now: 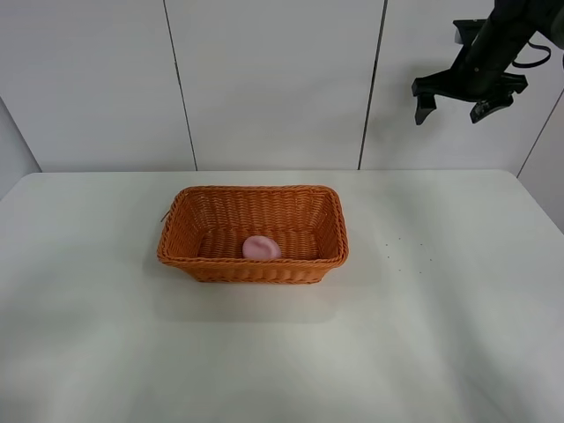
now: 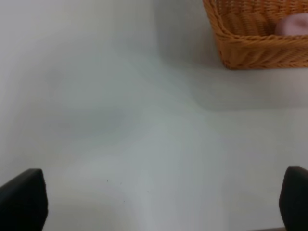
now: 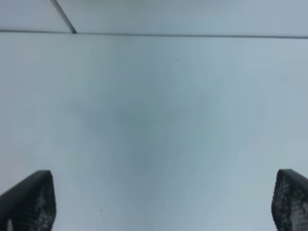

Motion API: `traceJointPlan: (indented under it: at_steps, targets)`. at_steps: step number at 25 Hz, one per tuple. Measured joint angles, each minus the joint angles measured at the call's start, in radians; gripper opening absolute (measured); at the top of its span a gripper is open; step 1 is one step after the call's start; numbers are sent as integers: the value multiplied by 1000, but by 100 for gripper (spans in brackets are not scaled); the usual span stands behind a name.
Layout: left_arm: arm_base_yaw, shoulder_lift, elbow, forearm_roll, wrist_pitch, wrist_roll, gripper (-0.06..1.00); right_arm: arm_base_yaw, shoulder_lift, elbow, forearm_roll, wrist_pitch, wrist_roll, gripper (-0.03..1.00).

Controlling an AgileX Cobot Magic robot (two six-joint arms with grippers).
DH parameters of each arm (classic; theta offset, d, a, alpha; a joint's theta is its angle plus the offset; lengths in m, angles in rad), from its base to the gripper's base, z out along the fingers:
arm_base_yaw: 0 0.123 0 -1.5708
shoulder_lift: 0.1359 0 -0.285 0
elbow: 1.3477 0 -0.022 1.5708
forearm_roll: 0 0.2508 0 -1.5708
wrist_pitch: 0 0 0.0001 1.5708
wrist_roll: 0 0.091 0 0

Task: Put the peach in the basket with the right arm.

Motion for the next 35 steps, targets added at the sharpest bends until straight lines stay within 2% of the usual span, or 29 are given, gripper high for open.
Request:
traceJointPlan:
  at_steps: [4, 8, 24, 27, 31, 35]
  targets:
    - [0, 0, 0, 0, 0, 0, 99, -1, -80, 102, -4, -1, 0, 70]
    - [0, 0, 0, 0, 0, 0, 99, -2, -236, 286, 0, -2, 0, 70]
    - [0, 0, 0, 0, 0, 0, 99, -2, -1219, 1390, 26, 1, 0, 70]
    - [0, 0, 0, 0, 0, 0, 99, -2, -1436, 1559, 26, -59, 0, 70]
    - [0, 0, 0, 0, 0, 0, 99, -2, -1710, 1705, 27, -139, 0, 70]
    - [0, 0, 0, 0, 0, 0, 99, -2, -1929, 1763, 29, -171, 1, 70]
